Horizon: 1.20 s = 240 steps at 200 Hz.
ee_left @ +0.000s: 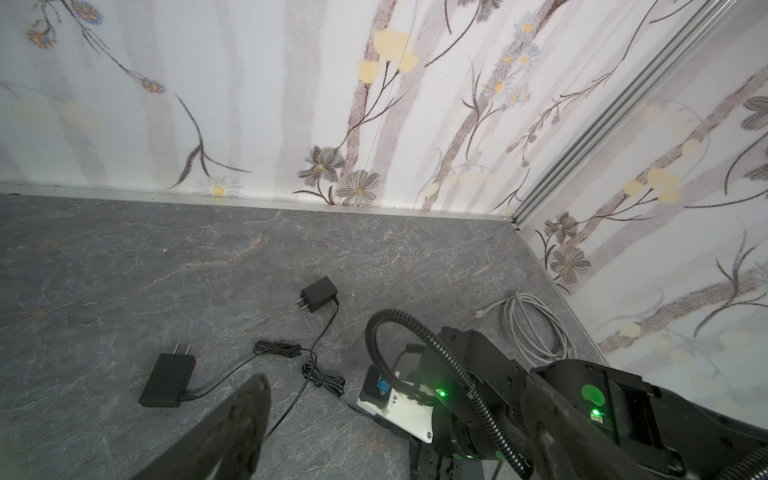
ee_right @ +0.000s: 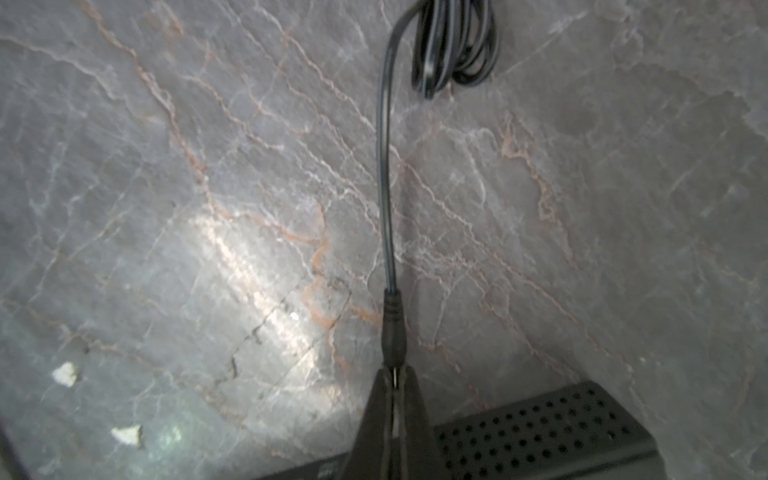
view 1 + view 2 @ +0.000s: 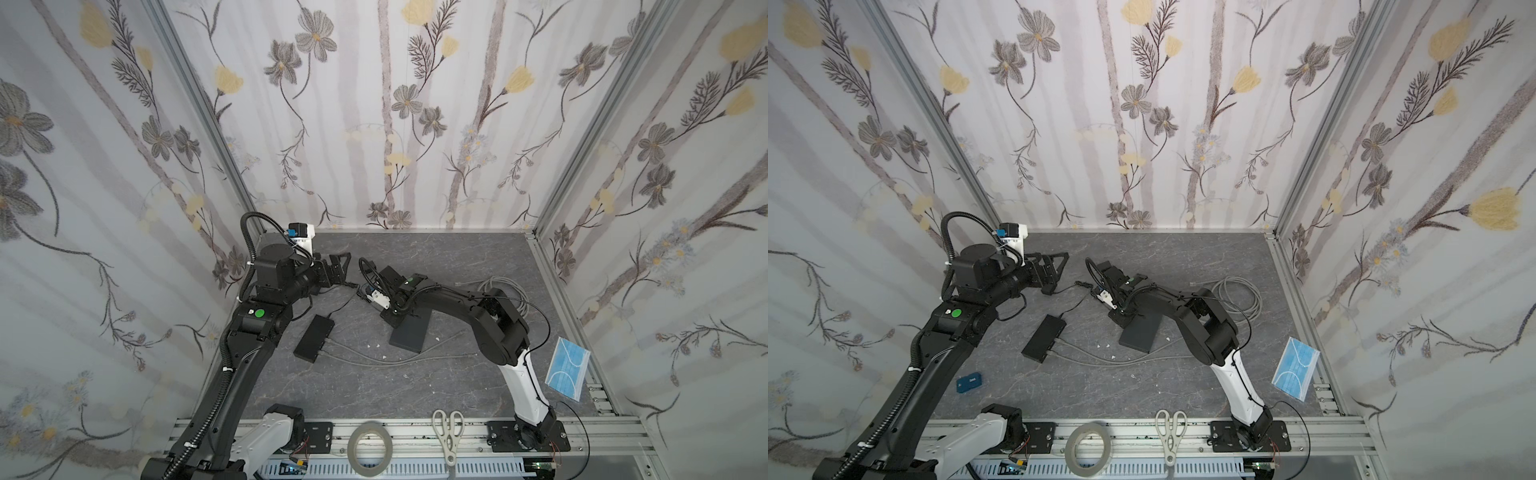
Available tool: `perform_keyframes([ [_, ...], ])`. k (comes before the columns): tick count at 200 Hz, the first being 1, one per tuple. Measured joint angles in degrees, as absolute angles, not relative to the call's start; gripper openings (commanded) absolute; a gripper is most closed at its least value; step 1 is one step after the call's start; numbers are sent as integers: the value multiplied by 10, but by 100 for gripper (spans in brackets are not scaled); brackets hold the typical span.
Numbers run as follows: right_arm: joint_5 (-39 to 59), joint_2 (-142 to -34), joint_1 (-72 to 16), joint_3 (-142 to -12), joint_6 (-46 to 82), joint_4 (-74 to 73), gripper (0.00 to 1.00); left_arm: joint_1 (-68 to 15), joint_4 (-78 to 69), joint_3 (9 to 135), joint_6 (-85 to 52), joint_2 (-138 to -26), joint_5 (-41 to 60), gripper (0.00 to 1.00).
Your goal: Insert the plug into the switch port
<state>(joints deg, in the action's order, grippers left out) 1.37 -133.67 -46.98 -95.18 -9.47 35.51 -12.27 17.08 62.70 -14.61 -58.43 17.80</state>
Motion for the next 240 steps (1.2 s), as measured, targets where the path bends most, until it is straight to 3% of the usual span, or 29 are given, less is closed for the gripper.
perform_keyframes([
  [48, 12, -1203, -470, -853, -95, 311, 0, -122, 131, 591, -136, -587, 187, 88],
  [62, 19, -1173, -470, -822, -89, 298, 28, -122, 110, 573, -134, -588, 201, 88],
  [79, 32, -1169, -469, -816, -81, 292, 34, -122, 86, 554, -132, -586, 216, 88],
  [152, 58, -1296, -469, -897, -66, 268, 33, -122, 36, 540, -131, -576, 228, 88],
  [201, 58, -1346, -469, -924, -65, 256, 25, -122, 32, 540, -138, -576, 238, 88],
  [240, 54, -1354, -469, -924, -62, 237, 5, -122, 32, 540, -140, -576, 240, 88],
])
